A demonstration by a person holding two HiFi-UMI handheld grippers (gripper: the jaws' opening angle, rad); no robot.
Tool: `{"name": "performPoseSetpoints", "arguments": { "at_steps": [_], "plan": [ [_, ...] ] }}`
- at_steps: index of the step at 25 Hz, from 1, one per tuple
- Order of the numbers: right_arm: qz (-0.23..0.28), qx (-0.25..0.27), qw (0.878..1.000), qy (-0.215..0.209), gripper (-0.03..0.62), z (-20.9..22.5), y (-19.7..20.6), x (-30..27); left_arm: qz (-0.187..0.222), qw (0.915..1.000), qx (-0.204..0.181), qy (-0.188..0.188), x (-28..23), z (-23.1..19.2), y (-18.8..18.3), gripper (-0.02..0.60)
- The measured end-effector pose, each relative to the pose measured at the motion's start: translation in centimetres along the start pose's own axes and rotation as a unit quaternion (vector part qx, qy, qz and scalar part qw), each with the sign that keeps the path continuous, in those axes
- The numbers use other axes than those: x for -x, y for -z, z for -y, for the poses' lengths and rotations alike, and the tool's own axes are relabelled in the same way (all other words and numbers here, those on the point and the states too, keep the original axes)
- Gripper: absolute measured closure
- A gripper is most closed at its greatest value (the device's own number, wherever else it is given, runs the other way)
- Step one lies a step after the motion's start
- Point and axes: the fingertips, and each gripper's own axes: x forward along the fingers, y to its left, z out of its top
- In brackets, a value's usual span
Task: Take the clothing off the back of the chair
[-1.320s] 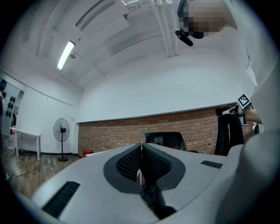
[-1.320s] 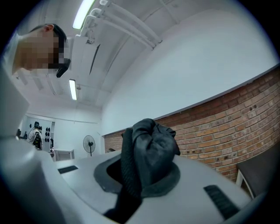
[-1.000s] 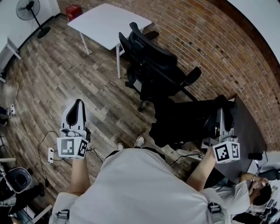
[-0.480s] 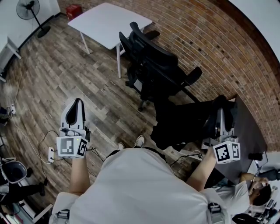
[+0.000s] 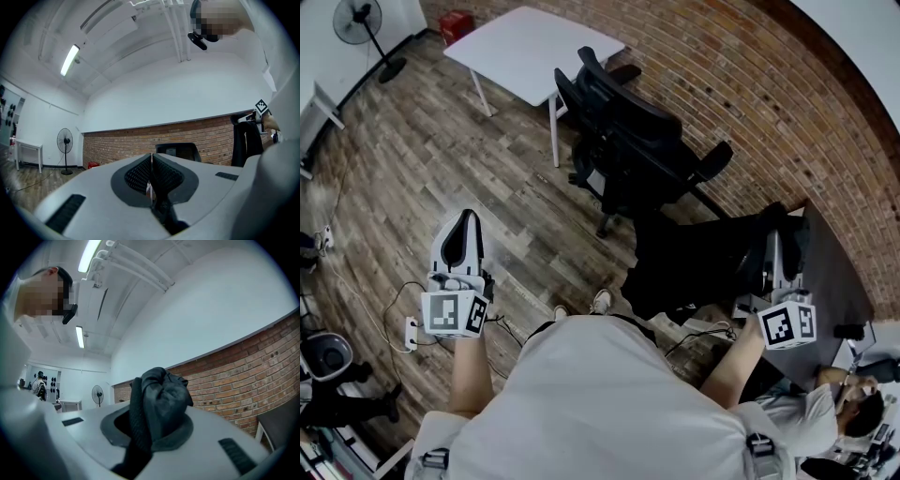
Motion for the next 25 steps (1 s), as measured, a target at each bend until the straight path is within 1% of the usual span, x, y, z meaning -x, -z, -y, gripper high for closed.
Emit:
{"name": "performPoseSetpoints", "arguments": {
  "at_steps": [4,9,14,25],
  "plan": [
    [-0.013,0.010,1.000,0.006,0.536,-0.4,0.6,0.0,0.001,1.0000,0.003,0.003,-0.1,-0.1,-0.1,0.552],
    [-0.027,0.026,0.999,0.001,0.536,-1.8,1.2,-0.7,0.004,0.9998,-0.006,0.017,-0.3,0.0,-0.8,0.552],
    [-0.026,0.036,0.999,0.002,0.536,-2.9,0.4,-0.7,0.000,0.9998,-0.003,0.021,0.2,-0.7,-0.9,0.552],
    [-0.024,0.034,0.999,0.005,0.536,-5.4,0.0,-0.4,-0.004,0.9997,0.002,0.025,1.1,-2.8,-0.5,0.552]
  ]
}}
